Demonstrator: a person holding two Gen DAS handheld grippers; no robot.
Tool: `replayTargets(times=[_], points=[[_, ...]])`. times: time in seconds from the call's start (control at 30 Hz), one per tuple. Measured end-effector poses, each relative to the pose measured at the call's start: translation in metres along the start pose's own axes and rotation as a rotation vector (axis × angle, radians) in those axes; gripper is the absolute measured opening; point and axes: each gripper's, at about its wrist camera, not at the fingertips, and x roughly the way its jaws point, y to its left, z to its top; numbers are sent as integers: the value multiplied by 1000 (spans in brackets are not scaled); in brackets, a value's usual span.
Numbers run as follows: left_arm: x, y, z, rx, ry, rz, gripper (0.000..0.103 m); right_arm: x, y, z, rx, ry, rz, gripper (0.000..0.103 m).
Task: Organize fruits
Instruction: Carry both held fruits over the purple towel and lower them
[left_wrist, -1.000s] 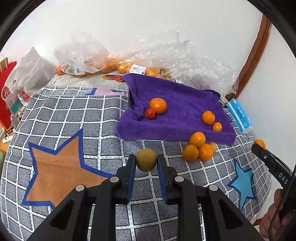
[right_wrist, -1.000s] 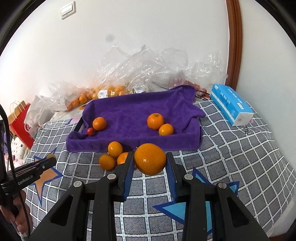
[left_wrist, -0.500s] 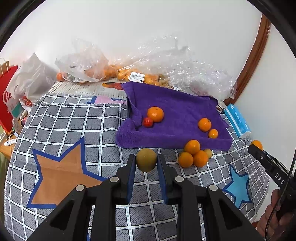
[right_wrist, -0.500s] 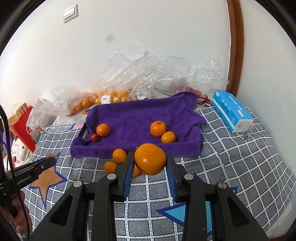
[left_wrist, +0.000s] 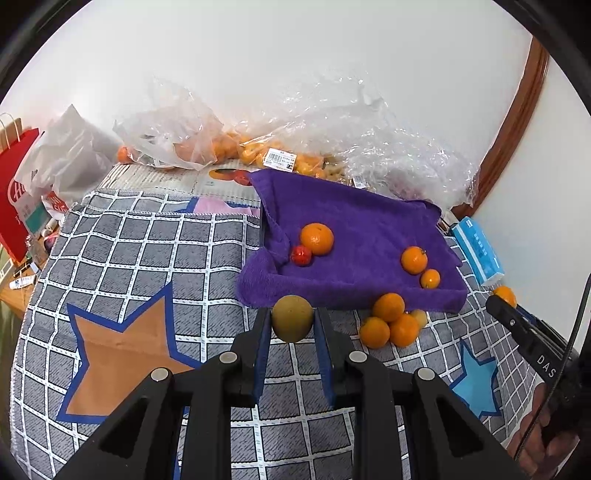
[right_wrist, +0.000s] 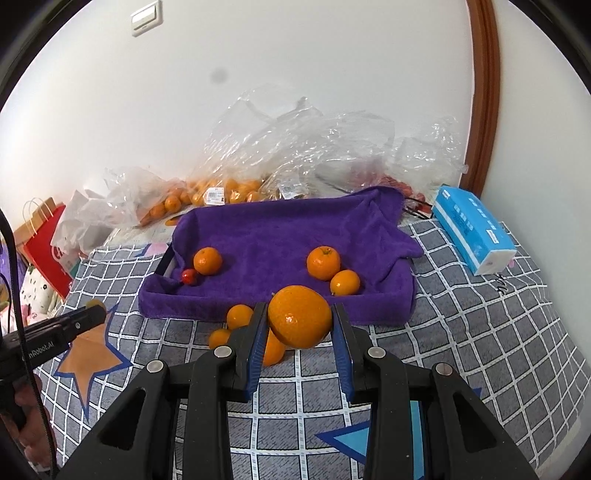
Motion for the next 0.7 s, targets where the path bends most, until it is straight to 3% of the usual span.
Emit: replayTargets(times=[0.7], points=[[15, -7, 21, -5, 2, -19, 22, 13, -12, 16, 15, -3, -8, 33]])
